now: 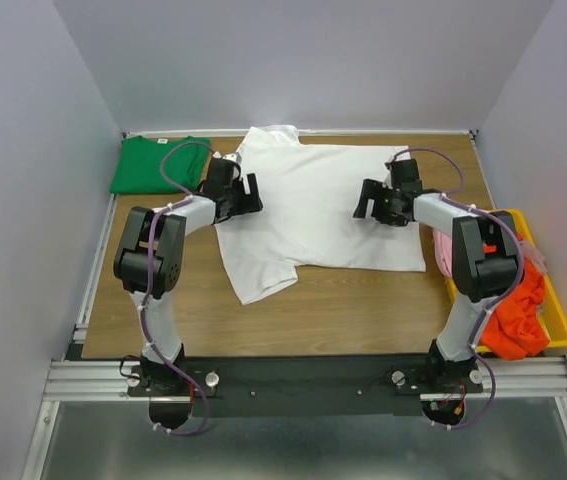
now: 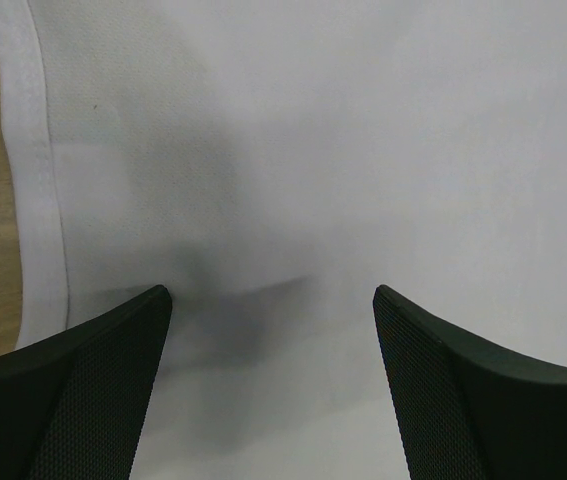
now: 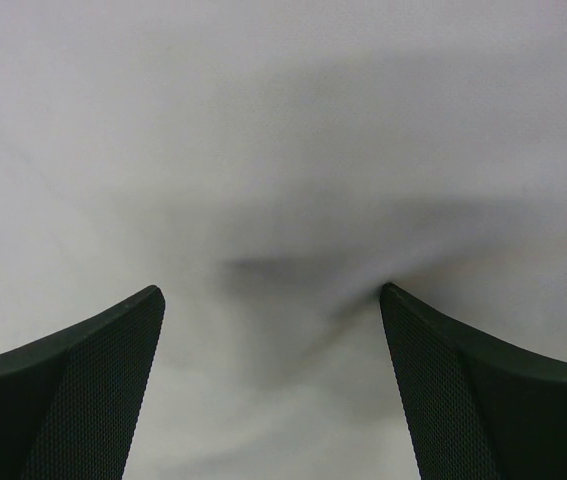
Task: Fold and stack the t-shirts
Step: Flatten the tshirt out
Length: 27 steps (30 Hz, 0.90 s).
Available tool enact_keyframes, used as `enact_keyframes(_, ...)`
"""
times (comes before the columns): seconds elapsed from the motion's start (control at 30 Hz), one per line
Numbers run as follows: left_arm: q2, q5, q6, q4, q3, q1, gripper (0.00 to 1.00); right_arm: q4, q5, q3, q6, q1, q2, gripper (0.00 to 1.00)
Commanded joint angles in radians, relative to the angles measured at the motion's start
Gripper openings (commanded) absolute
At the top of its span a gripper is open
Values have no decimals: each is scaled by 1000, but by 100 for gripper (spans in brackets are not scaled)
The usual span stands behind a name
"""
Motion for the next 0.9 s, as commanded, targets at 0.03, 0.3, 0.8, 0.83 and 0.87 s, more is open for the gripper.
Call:
enact_keyframes(0.03, 51, 55, 6, -42, 31, 31, 90, -53, -40, 33, 27, 9, 102, 95)
enact_keyframes(0.3, 60, 55, 9, -48, 73, 48, 90, -56, -68, 86, 30, 9, 153, 95)
enact_keyframes(0.8, -352, -534, -33, -236, -115, -178, 87, -70, -100, 85, 15, 31, -67, 95)
enact_keyframes(0.83, -410, -565, -55, -247, -181, -191, 86, -70, -91, 77, 16, 31, -94, 95)
enact_keyframes(0.87, -438, -575, -105, -268, -212, -214, 84, -72, -71, 62, 15, 31, -156, 95)
